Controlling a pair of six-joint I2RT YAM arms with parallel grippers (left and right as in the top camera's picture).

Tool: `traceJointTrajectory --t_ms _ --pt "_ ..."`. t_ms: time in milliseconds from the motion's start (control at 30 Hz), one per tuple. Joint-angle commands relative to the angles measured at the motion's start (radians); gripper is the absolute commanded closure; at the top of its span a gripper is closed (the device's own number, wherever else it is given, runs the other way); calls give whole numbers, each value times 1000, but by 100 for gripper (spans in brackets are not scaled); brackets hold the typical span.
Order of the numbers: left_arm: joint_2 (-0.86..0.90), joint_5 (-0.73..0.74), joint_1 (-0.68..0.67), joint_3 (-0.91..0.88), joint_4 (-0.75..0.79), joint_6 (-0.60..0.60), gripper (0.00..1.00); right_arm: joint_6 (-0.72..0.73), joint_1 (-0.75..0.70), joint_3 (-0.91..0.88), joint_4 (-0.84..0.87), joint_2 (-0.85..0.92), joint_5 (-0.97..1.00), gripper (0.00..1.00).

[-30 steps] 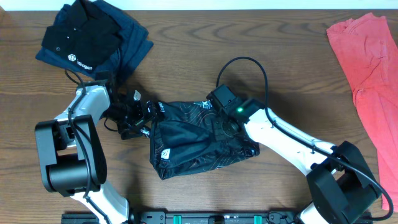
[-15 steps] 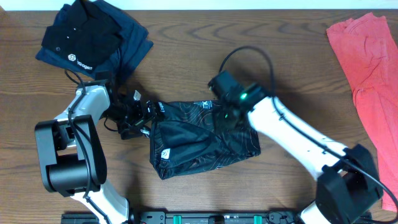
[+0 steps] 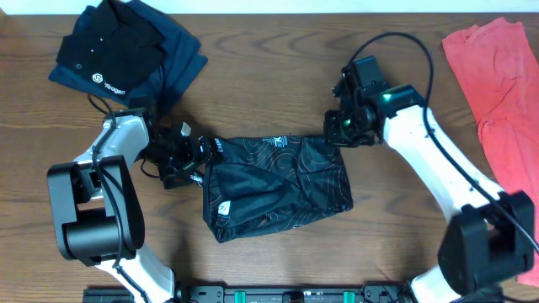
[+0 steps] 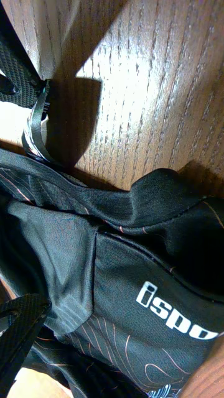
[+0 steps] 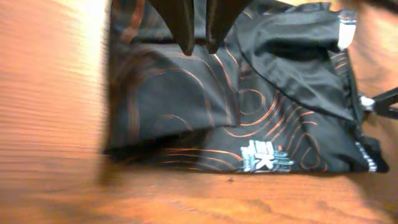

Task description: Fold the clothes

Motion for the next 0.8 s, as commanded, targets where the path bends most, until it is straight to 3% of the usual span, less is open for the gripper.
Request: traceJointTrajectory --t_ms 0,167,400,533,767 --pt "61 -121 9 -35 8 13 2 -37 -2 -28 44 82 -201 95" --pt "61 -121 9 -35 1 13 2 -87 -4 -32 159 258 -405 98" --pt "61 -121 9 -35 -10 13 2 -75 -12 -32 325 385 -504 96" --pt "61 -121 9 -35 -11 13 2 -64 -21 -11 363 377 -502 97" --pt "61 -121 9 -35 -17 14 2 -94 -42 63 196 196 -462 96"
